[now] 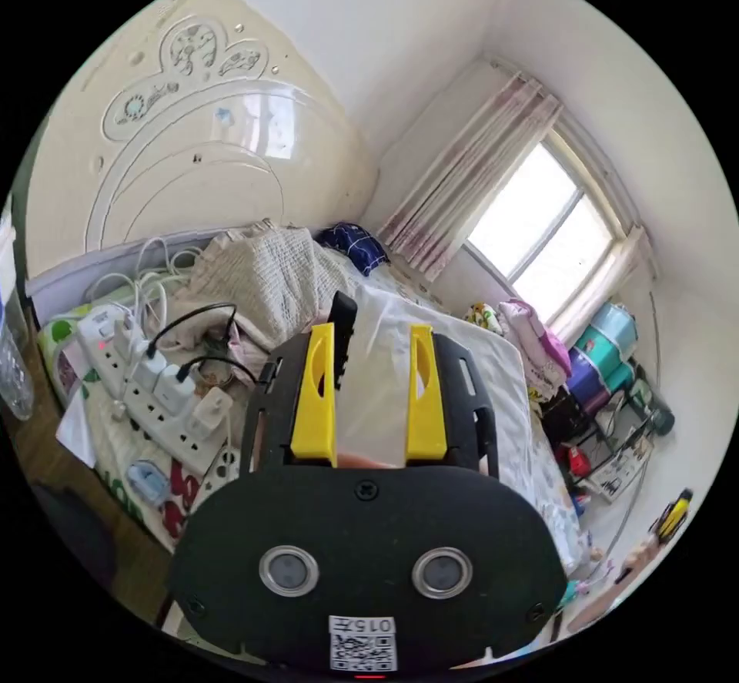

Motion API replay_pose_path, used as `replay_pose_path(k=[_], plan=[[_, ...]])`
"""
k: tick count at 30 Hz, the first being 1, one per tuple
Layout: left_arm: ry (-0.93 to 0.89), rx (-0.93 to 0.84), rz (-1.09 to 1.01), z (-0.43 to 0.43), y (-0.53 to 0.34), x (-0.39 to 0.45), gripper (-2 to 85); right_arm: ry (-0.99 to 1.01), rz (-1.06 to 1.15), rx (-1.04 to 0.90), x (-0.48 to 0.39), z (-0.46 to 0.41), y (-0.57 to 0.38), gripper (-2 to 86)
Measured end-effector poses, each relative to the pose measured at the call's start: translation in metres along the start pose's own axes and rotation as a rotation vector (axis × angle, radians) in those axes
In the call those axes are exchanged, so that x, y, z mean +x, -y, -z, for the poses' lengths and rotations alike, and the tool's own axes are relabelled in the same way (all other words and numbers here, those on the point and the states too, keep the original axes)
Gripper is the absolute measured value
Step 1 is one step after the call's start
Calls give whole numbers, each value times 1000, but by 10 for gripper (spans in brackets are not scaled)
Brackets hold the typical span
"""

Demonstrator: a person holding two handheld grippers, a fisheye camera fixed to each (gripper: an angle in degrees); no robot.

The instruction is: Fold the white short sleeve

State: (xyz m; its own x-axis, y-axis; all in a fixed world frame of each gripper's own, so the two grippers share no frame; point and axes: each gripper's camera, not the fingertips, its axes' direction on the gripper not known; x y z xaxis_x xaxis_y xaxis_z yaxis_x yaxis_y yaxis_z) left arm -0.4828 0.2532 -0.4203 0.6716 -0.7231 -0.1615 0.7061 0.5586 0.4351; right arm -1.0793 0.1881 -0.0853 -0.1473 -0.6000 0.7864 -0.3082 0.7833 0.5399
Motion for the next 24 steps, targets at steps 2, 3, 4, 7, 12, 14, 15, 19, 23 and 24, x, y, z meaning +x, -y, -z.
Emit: replay_pose_path(k=[2,3,4,7,12,14,15,19,23,24], plan=[[-21,-27,89,-16,7,-13,152,-5,-25,-24,17,15,-11,-6],[-23,-29,86,-23,9,-13,148,-11,-44,-30,27,25,-18,-6],[-24,-34,81,-26,10,-11,146,-13,-53,-32,32,30,-22,-6],[-175,-116,41,-40,16,2,65,-24,-75,-50,53,53,-38,-5],[-236,-4,-292,10,-18,90,14,-64,-51,-76,79,80,-56,-2],[-366,-29,-397,24,-51,123,11,-81,-50,-99,90,80,-61,3],[-409,-32,-456,32,-77,141,10,-94,-57,-106,98,79,-64,11],[-408,-25,-535,41,-154,176,8,-209,-85,-91,126,73,-72,84],[-343,-59,-621,36,-209,201,8,-299,-155,-110,162,64,-85,140],[-311,-61,-658,35,-219,208,8,-287,-183,-114,174,63,-90,147]])
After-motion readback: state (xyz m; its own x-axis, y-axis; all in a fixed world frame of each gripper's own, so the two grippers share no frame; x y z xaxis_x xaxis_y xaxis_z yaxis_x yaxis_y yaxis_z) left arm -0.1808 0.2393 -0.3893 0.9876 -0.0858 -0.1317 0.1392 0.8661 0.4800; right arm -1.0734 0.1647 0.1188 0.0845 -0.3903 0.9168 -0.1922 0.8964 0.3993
